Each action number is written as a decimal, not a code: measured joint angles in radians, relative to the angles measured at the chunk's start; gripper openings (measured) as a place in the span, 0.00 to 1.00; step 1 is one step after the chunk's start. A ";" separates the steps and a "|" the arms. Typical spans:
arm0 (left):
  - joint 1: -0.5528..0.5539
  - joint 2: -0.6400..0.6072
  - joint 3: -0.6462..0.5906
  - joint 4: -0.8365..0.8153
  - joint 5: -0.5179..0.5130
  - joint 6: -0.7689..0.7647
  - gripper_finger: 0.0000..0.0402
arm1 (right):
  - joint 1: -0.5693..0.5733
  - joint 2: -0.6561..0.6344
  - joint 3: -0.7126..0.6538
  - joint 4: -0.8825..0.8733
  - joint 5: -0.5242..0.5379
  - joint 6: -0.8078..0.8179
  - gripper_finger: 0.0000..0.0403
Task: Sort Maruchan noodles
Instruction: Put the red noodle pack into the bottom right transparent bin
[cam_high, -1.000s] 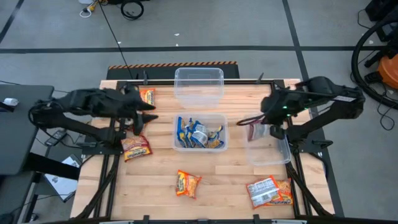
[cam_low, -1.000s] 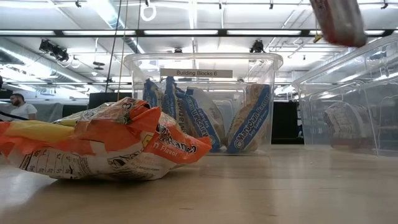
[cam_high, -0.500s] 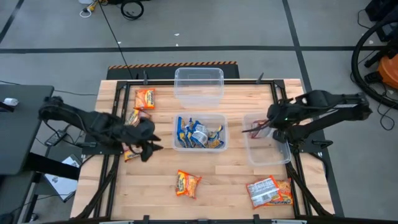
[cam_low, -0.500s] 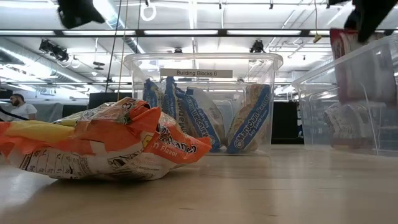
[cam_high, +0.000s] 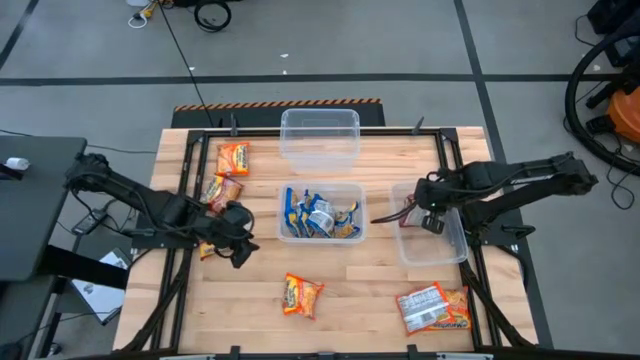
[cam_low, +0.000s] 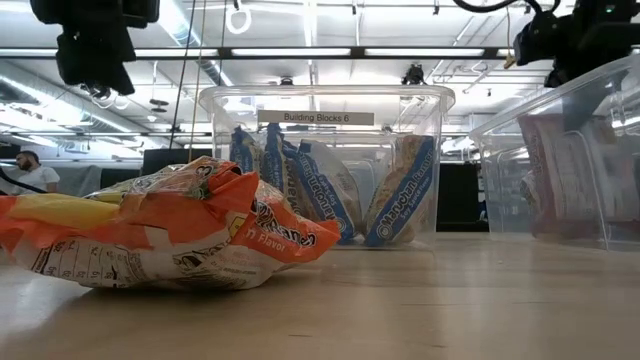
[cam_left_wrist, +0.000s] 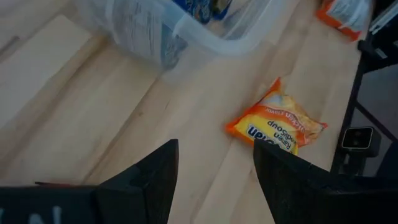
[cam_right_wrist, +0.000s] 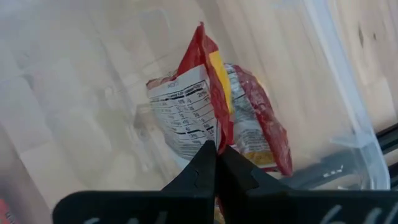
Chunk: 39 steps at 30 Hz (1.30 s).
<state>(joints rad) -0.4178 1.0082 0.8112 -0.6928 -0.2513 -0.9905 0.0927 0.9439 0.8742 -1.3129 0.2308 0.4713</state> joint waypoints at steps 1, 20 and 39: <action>0.014 0.004 0.000 -0.010 0.021 -0.020 0.53 | -0.003 0.001 0.000 0.003 0.002 -0.002 0.04; 0.365 0.154 0.000 -0.344 0.278 0.215 0.58 | -0.031 0.001 0.120 -0.072 -0.021 -0.026 0.48; 0.557 0.438 0.041 -0.375 0.382 0.910 0.61 | -0.031 0.000 0.350 -0.123 0.066 -0.016 0.49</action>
<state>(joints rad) 0.1392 1.4458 0.8525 -1.0679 0.1304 -0.0808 0.0612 0.9438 1.2240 -1.4361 0.2966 0.4553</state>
